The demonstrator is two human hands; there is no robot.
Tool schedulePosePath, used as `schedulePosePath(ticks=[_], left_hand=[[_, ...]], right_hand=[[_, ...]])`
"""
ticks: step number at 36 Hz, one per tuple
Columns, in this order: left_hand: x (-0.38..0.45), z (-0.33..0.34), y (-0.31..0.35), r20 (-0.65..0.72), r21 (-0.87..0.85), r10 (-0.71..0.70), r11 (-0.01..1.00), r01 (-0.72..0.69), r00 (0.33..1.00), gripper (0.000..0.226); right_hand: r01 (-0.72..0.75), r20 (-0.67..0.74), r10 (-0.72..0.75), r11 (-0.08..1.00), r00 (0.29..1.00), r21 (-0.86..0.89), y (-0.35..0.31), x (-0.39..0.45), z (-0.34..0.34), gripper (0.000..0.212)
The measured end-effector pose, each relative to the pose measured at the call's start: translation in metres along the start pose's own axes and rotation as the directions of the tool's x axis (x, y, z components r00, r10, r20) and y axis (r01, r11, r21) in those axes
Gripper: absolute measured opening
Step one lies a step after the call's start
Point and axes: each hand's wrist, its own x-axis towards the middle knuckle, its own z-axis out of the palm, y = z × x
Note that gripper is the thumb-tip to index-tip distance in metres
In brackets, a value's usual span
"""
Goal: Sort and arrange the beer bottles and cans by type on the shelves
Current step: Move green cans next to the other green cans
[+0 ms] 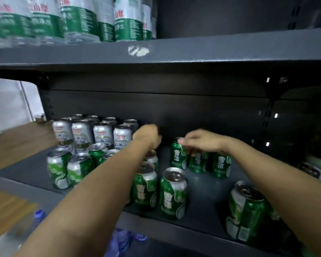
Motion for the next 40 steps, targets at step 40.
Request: schedulePosePath(ticks=[40], left_hand=[[0.006, 0.072, 0.145, 0.192, 0.020, 0.411, 0.906, -0.422, 0.891, 0.071]], right_hand=[[-0.517, -0.312, 0.430, 0.803, 0.847, -0.296, 0.137, -0.047, -0.072, 0.078]])
